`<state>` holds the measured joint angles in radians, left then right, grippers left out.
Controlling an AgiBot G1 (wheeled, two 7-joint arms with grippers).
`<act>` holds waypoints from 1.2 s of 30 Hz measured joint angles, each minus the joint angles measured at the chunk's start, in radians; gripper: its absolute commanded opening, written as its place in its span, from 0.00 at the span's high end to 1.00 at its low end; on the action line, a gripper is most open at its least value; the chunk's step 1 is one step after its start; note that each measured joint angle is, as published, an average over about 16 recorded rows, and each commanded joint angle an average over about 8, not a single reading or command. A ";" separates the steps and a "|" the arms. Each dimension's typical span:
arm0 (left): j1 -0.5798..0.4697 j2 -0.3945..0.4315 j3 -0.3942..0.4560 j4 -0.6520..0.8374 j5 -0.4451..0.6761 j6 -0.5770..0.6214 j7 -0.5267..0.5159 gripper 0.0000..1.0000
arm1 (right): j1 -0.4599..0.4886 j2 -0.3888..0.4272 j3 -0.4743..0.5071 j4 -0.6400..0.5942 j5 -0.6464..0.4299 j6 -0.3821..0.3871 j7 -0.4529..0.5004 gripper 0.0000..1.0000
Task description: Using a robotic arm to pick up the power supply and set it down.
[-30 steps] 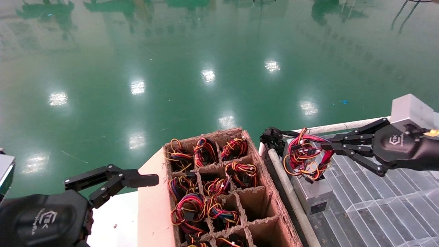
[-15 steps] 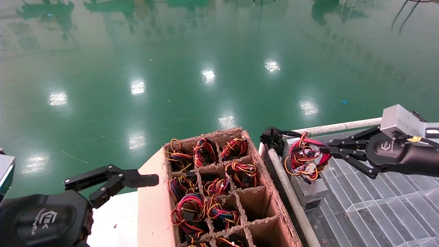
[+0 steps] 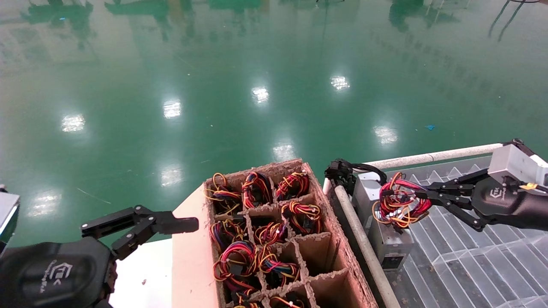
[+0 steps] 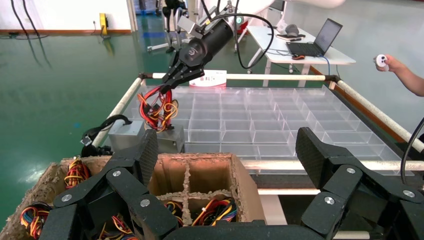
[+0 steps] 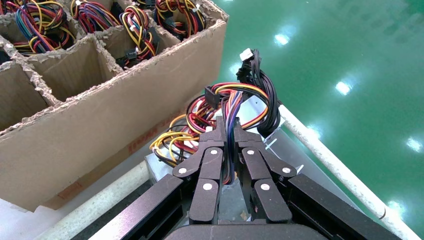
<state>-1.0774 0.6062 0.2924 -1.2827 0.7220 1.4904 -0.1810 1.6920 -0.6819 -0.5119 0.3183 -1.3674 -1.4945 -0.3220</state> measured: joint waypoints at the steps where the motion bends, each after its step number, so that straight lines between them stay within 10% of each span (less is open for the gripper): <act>1: 0.000 0.000 0.000 0.000 0.000 0.000 0.000 0.00 | 0.000 0.000 0.000 -0.005 0.000 0.000 -0.004 0.00; 36: 0.000 0.000 0.000 0.001 0.000 0.000 0.001 0.00 | -0.087 0.010 0.032 0.130 0.089 -0.001 0.065 0.00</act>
<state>-1.0778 0.6062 0.2928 -1.2819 0.7216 1.4905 -0.1805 1.6052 -0.6721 -0.4796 0.4479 -1.2784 -1.4957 -0.2574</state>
